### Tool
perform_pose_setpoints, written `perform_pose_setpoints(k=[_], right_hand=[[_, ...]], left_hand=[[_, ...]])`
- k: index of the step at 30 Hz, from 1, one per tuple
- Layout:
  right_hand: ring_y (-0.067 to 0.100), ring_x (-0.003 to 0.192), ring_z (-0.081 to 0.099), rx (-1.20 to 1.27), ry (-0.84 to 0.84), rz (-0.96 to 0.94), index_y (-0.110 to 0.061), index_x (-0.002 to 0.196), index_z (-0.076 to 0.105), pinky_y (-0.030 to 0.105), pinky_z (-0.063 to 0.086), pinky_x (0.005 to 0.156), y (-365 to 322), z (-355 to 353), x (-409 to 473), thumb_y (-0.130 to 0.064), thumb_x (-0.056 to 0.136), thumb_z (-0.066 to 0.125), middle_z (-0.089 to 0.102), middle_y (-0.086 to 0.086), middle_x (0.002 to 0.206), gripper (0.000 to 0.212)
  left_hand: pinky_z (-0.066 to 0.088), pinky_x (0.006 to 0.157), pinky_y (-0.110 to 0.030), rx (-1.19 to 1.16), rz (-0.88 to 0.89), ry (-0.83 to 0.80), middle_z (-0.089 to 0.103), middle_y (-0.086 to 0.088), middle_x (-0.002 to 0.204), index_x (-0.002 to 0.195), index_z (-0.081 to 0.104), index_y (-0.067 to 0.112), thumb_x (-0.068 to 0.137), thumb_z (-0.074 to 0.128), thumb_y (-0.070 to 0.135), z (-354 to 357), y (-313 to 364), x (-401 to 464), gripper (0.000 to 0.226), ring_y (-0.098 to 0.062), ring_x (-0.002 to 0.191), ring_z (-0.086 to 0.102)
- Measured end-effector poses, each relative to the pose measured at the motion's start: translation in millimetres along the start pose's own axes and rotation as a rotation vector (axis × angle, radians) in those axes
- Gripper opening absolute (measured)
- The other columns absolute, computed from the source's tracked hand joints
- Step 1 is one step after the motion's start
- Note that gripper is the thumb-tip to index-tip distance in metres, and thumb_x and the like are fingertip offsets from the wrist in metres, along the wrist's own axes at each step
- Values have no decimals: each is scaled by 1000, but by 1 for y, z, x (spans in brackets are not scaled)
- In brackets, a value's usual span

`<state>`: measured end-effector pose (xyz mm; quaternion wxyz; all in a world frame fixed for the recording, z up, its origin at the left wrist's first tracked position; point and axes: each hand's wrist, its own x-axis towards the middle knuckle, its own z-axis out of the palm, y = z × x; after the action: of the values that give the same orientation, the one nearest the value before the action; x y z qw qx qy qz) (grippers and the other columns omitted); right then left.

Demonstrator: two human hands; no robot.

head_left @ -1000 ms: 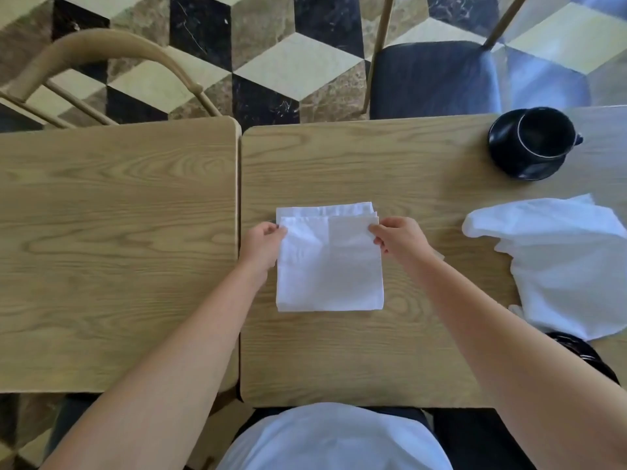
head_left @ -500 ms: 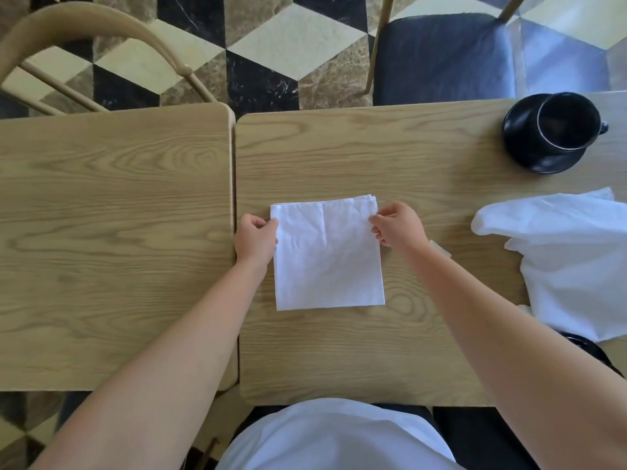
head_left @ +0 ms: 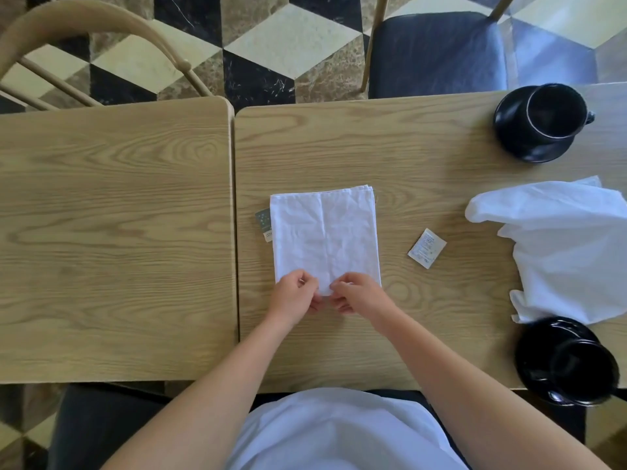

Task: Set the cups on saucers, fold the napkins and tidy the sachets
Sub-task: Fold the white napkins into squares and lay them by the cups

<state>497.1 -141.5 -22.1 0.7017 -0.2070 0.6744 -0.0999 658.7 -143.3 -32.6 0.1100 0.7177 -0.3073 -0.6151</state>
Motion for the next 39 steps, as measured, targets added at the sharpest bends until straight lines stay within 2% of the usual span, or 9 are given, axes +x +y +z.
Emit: perform_pose_setpoints(k=[10, 16, 23, 27, 29, 33, 35, 37, 39], right_hand=[[15, 68, 76, 196, 160, 47, -6, 104, 65, 27, 57, 54, -12, -47, 0, -16, 95, 56, 78, 6, 94, 16], [22, 91, 77, 210, 97, -93, -11, 116, 64, 31, 63, 74, -72, -39, 18, -20, 98, 57, 76, 9, 106, 21], [20, 86, 74, 193, -25, -80, -14, 121, 64, 31, 60, 77, -116, -26, 46, -21, 98, 55, 75, 13, 109, 26], [20, 81, 74, 201, 36, -58, -12, 122, 61, 42, 59, 89, -117, -37, 49, -16, 97, 52, 75, 13, 109, 27], [21, 85, 69, -42, 299, -203, -13, 127, 57, 42, 58, 84, -121, -43, 51, -12, 92, 51, 69, 12, 116, 36], [28, 121, 45, -763, 513, -580, -24, 144, 48, 41, 48, 94, -134, -51, 56, -9, 84, 59, 47, 4, 140, 62], [30, 127, 40, -1007, 440, -573, -25, 145, 46, 42, 43, 98, -140, -52, 58, -10, 83, 60, 47, 2, 144, 65], [31, 126, 41, -1176, 392, -517, -24, 140, 47, 43, 38, 95, -142, -49, 61, -11, 83, 61, 48, 4, 139, 61], [30, 121, 44, -1274, 406, -487, -21, 134, 48, 43, 36, 92, -141, -48, 62, -11, 82, 61, 51, 6, 129, 54]], left_hand=[[58, 53, -34, -318, -183, 260, 67, -14, 79, 94, 55, 8, 93, 47, 15, -33, 22, 23, 10, -26, 58, 71], [59, 57, -32, -444, -57, 105, 72, -11, 86, 99, 64, 8, 93, 59, 15, -38, 78, 46, 10, -25, 73, 75], [57, 68, -31, -394, 21, -28, 71, -6, 93, 99, 67, 16, 96, 57, 17, -38, 112, 66, 11, -20, 83, 69], [47, 65, -30, 41, 71, 362, 64, 3, 90, 90, 62, 20, 90, 52, 16, -48, 111, 72, 10, -22, 86, 61], [43, 76, -32, 327, 213, 543, 53, 5, 105, 98, 59, 22, 87, 52, 19, -53, 110, 69, 14, -19, 98, 51], [44, 81, -34, 212, 254, 558, 48, 3, 103, 98, 59, 16, 86, 53, 16, -42, 104, 44, 14, -21, 99, 48], [47, 64, -33, 6, 78, 453, 57, -3, 90, 92, 57, 13, 86, 50, 15, -19, 93, 21, 10, -23, 79, 56], [46, 54, -29, -163, -259, 113, 62, -9, 84, 96, 58, 8, 89, 50, 16, 12, 75, -6, 13, -23, 62, 57], [57, 63, -34, -332, -591, -249, 67, -18, 97, 106, 57, -1, 93, 58, 23, 43, 57, -27, 27, -30, 68, 67]])
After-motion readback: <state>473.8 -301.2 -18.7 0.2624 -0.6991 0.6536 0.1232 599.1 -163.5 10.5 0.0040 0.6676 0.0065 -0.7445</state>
